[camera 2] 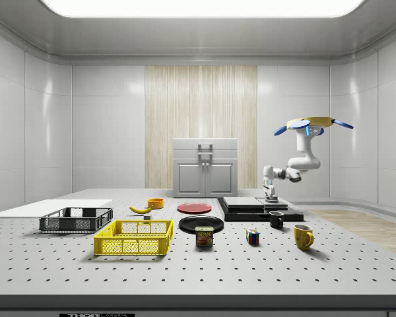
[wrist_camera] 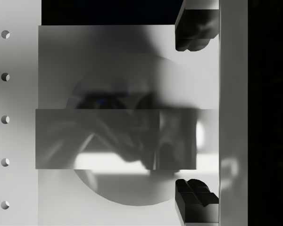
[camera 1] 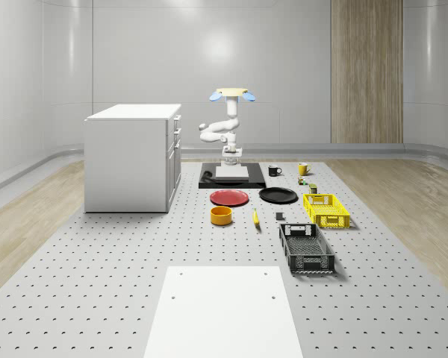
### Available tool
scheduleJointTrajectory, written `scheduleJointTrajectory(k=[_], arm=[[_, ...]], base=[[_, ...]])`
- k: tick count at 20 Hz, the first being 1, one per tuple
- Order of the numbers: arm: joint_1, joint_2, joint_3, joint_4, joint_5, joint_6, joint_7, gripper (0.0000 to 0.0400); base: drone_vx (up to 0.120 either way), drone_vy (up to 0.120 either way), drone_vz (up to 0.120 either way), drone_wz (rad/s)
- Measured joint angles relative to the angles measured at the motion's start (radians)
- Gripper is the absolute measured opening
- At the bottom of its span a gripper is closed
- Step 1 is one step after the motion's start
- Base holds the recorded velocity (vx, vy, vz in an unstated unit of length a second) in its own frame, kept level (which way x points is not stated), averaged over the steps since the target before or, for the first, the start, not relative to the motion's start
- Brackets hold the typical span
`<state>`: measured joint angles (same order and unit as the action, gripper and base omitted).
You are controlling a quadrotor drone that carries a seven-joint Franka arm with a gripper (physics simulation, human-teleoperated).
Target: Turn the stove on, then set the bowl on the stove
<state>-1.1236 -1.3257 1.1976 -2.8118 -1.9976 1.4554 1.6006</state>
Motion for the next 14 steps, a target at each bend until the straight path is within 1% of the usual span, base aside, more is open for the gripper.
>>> scheduleJointTrajectory(k=[14], arm=[[-0.032,-0.025,-0.006,0.012,0.001,0.031,0.023,0.0400]], base=[[0.000,0.000,0.000,0.000]])
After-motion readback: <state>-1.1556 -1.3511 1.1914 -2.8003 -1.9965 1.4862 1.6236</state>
